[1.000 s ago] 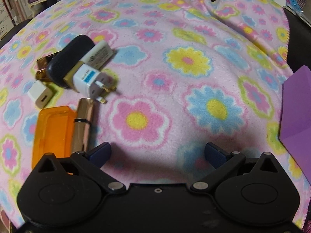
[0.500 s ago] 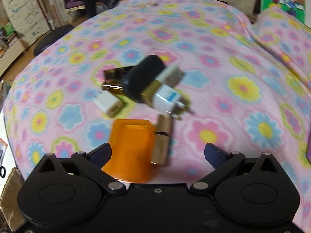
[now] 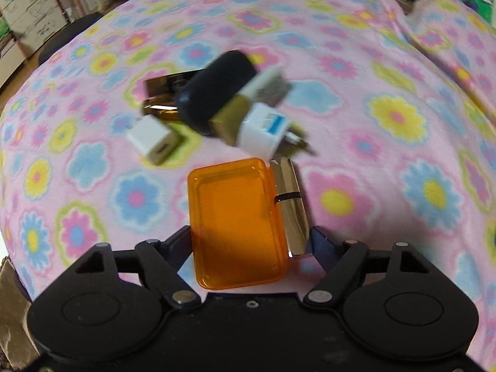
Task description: Organize rigid objects
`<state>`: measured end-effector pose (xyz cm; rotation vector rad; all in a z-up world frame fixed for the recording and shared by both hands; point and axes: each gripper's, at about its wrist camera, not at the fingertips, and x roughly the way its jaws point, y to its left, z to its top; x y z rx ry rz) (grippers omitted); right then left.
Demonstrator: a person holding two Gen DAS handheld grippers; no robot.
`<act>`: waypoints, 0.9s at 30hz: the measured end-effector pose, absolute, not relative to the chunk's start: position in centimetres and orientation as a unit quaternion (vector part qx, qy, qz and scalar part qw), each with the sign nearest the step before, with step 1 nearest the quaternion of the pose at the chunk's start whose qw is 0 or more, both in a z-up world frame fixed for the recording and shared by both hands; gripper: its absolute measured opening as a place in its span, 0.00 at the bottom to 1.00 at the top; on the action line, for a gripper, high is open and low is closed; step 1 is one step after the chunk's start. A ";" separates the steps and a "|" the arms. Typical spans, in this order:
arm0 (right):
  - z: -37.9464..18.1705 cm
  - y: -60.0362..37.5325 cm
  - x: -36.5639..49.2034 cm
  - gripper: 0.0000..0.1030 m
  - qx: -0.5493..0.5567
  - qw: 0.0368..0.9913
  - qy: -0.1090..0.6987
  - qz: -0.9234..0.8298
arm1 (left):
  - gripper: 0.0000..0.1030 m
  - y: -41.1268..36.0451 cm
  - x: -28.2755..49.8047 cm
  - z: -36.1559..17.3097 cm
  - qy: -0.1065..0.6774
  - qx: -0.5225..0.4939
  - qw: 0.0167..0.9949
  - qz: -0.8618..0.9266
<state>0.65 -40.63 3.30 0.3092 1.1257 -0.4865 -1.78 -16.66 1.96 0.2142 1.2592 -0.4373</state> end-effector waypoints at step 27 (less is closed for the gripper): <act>4.0 -49.1 -1.7 0.74 0.196 0.790 0.523 -0.254 | 0.78 -30.0 11.6 2.9 0.557 0.113 0.779 -0.267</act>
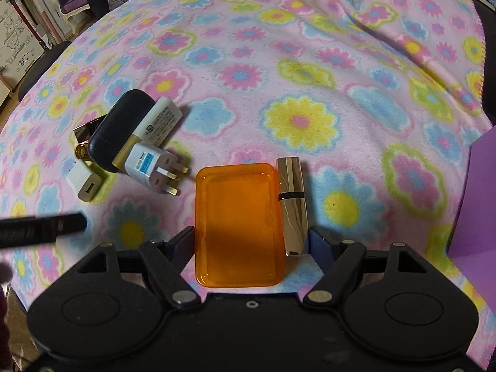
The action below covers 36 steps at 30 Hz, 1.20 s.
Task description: Organize rigid objects
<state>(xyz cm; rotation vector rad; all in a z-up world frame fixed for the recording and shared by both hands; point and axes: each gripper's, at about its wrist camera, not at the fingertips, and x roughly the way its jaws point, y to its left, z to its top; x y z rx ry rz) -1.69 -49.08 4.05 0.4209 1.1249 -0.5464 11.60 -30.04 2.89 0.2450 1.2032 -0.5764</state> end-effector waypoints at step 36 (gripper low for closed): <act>4.5 -45.8 -0.8 0.80 0.094 0.803 0.521 -0.275 | 0.53 -27.5 8.4 1.6 0.615 0.113 0.733 -0.267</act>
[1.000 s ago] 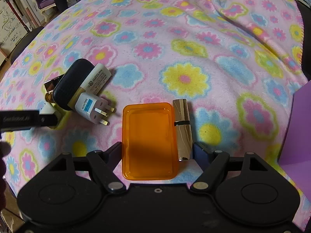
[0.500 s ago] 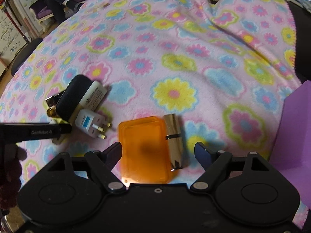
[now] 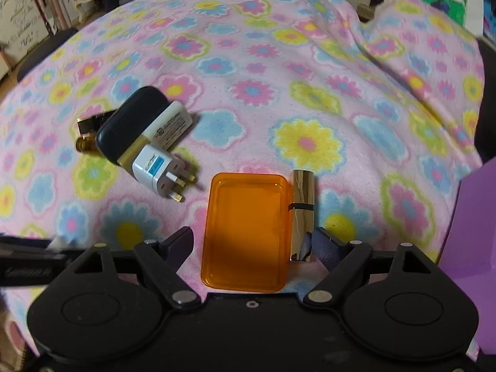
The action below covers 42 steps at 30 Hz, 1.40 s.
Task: Organize rigid objects
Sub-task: 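Grasp the orange translucent case with the right gripper while the left gripper carries the charger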
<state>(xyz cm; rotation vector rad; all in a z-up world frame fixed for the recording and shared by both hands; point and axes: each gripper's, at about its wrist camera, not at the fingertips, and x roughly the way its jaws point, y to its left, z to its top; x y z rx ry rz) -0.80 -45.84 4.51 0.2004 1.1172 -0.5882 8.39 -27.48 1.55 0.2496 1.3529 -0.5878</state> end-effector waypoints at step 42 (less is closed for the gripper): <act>2.9 -39.7 2.8 0.73 0.078 0.797 0.557 -0.221 | 0.53 -2.1 7.4 0.9 0.628 -0.063 0.775 -0.042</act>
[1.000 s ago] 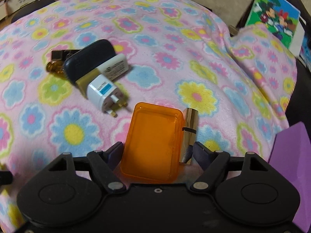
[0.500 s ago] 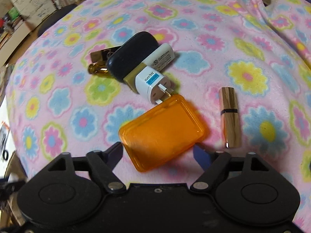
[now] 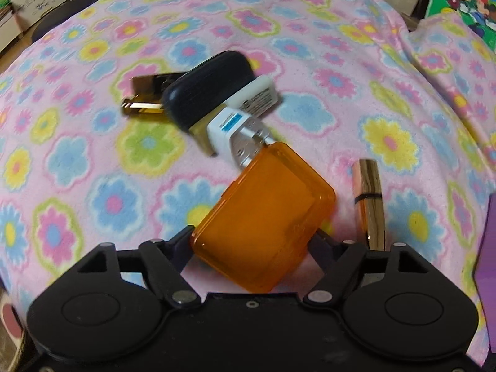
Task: Organize rigid objects
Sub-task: 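Grasp the orange translucent case with the right gripper while the left gripper carries the charger, then carry the charger and orange case over the basket and release both inside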
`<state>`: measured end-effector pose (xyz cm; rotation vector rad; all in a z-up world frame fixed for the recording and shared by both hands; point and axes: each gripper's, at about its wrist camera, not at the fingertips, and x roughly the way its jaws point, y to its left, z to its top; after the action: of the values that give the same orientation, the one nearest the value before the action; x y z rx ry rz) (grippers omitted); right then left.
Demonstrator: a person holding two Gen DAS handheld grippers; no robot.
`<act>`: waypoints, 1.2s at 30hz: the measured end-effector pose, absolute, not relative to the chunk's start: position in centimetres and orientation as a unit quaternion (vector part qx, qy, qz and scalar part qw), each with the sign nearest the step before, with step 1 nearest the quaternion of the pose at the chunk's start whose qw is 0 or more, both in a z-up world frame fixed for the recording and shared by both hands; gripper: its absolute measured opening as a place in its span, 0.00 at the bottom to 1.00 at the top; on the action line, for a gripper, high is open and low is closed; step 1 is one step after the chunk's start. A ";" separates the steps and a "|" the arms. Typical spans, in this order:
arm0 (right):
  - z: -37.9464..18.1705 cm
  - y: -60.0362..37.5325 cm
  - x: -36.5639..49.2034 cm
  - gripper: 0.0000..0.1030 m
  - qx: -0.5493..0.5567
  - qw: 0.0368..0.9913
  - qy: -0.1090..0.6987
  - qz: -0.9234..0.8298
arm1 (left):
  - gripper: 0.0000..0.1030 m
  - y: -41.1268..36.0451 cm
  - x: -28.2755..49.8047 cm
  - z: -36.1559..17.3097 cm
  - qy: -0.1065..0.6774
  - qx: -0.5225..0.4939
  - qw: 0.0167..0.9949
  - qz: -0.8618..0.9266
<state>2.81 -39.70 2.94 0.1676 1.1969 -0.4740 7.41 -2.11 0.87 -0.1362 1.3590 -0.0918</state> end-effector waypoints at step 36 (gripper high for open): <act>0.4 -6.4 9.2 0.58 0.011 0.783 0.604 0.147 | 0.62 9.2 8.9 -5.9 0.683 -0.170 0.695 0.146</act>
<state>9.18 -6.43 0.41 0.0246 1.3031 0.3182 8.86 9.18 -5.85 -0.3786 1.5255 0.3253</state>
